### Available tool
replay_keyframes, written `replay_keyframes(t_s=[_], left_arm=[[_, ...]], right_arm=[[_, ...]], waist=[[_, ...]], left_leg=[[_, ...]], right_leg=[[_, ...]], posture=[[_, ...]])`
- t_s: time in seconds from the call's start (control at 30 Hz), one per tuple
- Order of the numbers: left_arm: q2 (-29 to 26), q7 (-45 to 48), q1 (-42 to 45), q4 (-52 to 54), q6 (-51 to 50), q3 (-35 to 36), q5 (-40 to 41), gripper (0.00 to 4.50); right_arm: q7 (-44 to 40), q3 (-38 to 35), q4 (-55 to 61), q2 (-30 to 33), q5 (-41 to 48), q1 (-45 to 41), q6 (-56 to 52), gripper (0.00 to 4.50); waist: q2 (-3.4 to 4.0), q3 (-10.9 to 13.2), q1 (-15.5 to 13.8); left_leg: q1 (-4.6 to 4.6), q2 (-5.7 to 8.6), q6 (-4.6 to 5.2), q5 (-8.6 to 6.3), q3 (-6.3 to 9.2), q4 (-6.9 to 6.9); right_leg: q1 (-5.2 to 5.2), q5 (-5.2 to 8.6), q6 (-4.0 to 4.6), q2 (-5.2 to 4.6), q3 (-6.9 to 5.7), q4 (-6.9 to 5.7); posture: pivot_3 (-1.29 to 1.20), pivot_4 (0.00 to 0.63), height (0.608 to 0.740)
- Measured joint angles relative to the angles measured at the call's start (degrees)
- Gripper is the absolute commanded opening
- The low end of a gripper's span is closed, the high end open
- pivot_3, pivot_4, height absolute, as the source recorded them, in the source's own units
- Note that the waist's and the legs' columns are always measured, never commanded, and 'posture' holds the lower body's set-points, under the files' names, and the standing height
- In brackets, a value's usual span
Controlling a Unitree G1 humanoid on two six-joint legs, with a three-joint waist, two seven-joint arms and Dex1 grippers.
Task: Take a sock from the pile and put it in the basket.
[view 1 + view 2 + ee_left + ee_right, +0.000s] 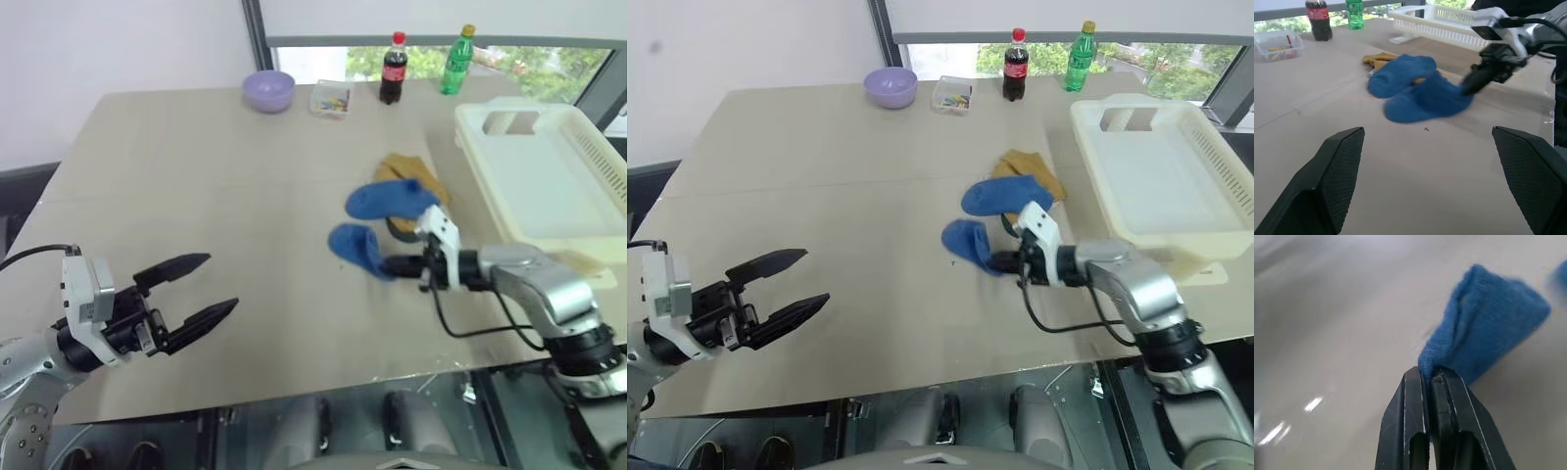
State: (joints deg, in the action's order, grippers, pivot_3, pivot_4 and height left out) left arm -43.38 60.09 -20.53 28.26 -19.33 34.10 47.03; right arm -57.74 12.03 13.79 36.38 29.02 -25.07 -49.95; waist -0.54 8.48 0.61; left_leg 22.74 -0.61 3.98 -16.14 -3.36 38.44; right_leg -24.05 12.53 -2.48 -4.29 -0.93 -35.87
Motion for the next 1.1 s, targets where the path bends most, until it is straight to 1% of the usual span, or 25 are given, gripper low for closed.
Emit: replay_keyframes(t_s=[0.03,0.1,0.17,0.2,0.23,0.37,0.4,0.47,0.5,0.57,0.6,0.67,0.7,0.73,0.77,0.93,1.07,1.1], left_arm=[[0.00,0.01,0.10,0.00,-0.02,-0.03,-0.11,4.50],[0.00,0.02,0.19,0.01,-0.03,-0.23,-0.21,4.50],[0.00,0.09,0.11,0.00,-0.03,-0.43,-0.37,4.50],[0.00,0.12,0.16,0.00,-0.02,-0.49,-0.44,4.50],[0.01,0.13,0.13,0.00,-0.02,-0.53,-0.59,4.50],[0.09,0.21,0.59,-0.01,-0.01,-1.23,-0.80,4.50],[0.20,0.21,0.54,-0.01,0.01,-1.28,-0.85,4.50],[0.47,0.21,0.33,-0.01,0.02,-1.68,-1.00,4.50],[0.55,0.22,0.14,-0.01,0.02,-1.84,-1.08,4.50],[0.61,0.37,-0.10,-0.01,0.05,-2.48,-1.62,4.50],[0.66,0.52,-0.27,0.03,0.10,-2.80,-1.96,4.50],[1.20,0.66,-0.68,0.27,0.17,-3.17,-2.13,4.50],[1.40,0.67,-0.86,0.38,0.18,-3.31,-2.25,4.50],[1.62,0.68,-1.15,0.42,0.23,-3.34,-2.50,4.50],[1.79,0.70,-1.24,0.42,0.30,-3.37,-2.63,4.50],[2.31,0.93,-1.60,0.46,0.67,-3.71,-2.99,4.50],[2.56,0.94,-1.81,0.56,0.75,-4.59,-3.02,4.50],[2.87,0.91,-2.21,0.69,0.98,-4.85,-3.08,4.50]], right_arm=[[-2.58,-0.01,1.76,2.02,2.76,0.86,-2.28,0.06],[-5.48,0.01,4.04,4.48,5.54,1.57,-4.46,0.06],[-6.03,0.42,4.42,6.40,5.27,1.64,-4.98,0.06],[-5.32,0.68,3.77,6.22,4.69,1.55,-4.98,0.06],[-4.05,1.06,2.67,5.59,3.71,1.29,-4.98,0.06],[6.59,1.00,-7.05,-1.54,-2.13,-1.98,-4.76,0.06],[8.04,0.74,-8.25,-2.43,-2.63,-2.39,-4.81,0.06],[9.22,0.41,-8.13,-3.23,-2.61,-2.66,-5.16,0.06],[9.49,0.35,-7.99,-3.35,-2.56,-2.64,-5.31,0.37],[10.85,-0.26,-7.88,-4.07,-2.64,-2.46,-5.43,1.19],[11.17,-0.39,-7.69,-4.29,-2.59,-2.41,-5.32,1.50],[11.28,-0.96,-6.95,-4.07,-2.52,-1.59,-4.68,2.41],[11.04,-1.24,-6.04,-3.68,-2.31,-0.92,-4.68,2.77],[10.65,-1.47,-5.02,-2.81,-1.80,-0.13,-4.75,3.28],[10.29,-1.82,-4.16,-2.09,-1.34,0.54,-4.86,3.63],[6.50,-4.23,0.51,3.60,1.33,6.26,-4.49,3.63],[5.76,-5.42,1.40,4.02,0.32,10.08,1.58,3.63],[5.80,-7.27,1.48,3.36,0.23,12.10,4.85,3.63]], waist=[[0.00,0.01,0.03],[-0.01,0.03,0.23],[-0.04,0.03,0.26],[-0.08,0.03,0.25],[-0.09,0.03,0.23],[-0.08,0.05,0.18],[-0.07,0.05,0.06],[-0.07,0.05,-0.08],[-0.06,0.06,-0.07],[-0.07,0.06,0.05],[-0.07,0.06,0.07],[-0.07,0.06,0.08],[-0.07,0.06,-0.02],[-0.07,0.06,-0.11],[-0.07,0.06,-0.24],[-0.08,0.06,-0.38],[-0.10,0.07,-0.08],[-0.10,0.07,-0.15]], left_leg=[[0.01,0.00,0.00,0.00,0.00,0.00],[0.00,-0.01,0.02,-0.02,0.03,-0.01],[-0.02,-0.01,0.03,-0.02,0.04,0.00],[-0.02,-0.02,0.01,-0.01,0.07,0.00],[-0.03,-0.01,-0.01,0.00,0.07,0.00],[0.00,-0.01,-0.14,0.07,0.08,0.00],[0.04,-0.01,-0.32,0.18,0.12,-0.01],[0.09,0.01,-0.33,0.18,0.20,-0.02],[0.11,0.02,-0.33,0.18,0.20,-0.02],[0.12,0.04,-0.32,0.17,0.19,-0.02],[0.12,0.05,-0.32,0.17,0.18,-0.02],[0.10,0.05,-0.28,0.15,0.18,-0.02],[0.11,0.05,-0.12,0.05,0.20,-0.02],[0.10,0.05,-0.11,0.05,0.24,-0.01],[0.11,0.06,-0.10,0.04,0.28,-0.01],[0.10,0.06,-0.08,0.04,0.39,0.01],[0.09,0.05,-0.08,0.04,0.42,0.01],[0.10,0.05,-0.08,0.04,0.43,0.01]], right_leg=[[0.00,0.00,0.00,-0.18,0.00,-0.01],[0.00,0.00,0.00,-0.19,-0.02,-0.01],[0.00,0.00,0.00,-0.20,-0.02,-0.02],[0.00,0.00,0.00,-0.20,-0.02,-0.02],[0.00,-0.01,0.01,-0.20,-0.01,-0.03],[-0.03,-0.02,0.03,-0.21,0.04,-0.08],[-0.03,-0.01,0.04,-0.22,0.03,-0.06],[-0.01,-0.01,0.04,-0.25,-0.02,-0.03],[-0.01,-0.01,0.04,-0.25,-0.02,0.00],[-0.01,-0.02,0.04,-0.27,-0.01,0.02],[-0.01,-0.02,0.04,-0.28,-0.01,0.01],[0.00,-0.02,0.04,-0.29,-0.01,0.01],[0.01,-0.02,0.04,-0.29,-0.02,0.00],[0.02,-0.02,0.04,-0.30,-0.05,0.00],[0.04,-0.02,0.04,-0.30,-0.08,0.00],[0.10,-0.01,0.04,-0.30,-0.18,0.01],[0.11,-0.01,0.03,-0.27,-0.21,0.01],[0.13,-0.01,0.03,-0.26,-0.22,0.01]], posture=[[0.00,0.150,0.740],[0.00,0.150,0.740],[0.00,0.150,0.740],[0.00,0.150,0.740],[0.00,0.150,0.740],[0.00,0.150,0.740],[0.00,0.150,0.740],[0.00,0.150,0.740],[0.00,0.150,0.740],[0.00,0.150,0.740],[0.00,0.150,0.740],[0.00,0.150,0.740],[0.00,0.150,0.740],[0.00,0.150,0.740],[0.00,0.150,0.740],[0.00,0.150,0.740],[0.00,0.150,0.740],[0.00,0.150,0.740]])
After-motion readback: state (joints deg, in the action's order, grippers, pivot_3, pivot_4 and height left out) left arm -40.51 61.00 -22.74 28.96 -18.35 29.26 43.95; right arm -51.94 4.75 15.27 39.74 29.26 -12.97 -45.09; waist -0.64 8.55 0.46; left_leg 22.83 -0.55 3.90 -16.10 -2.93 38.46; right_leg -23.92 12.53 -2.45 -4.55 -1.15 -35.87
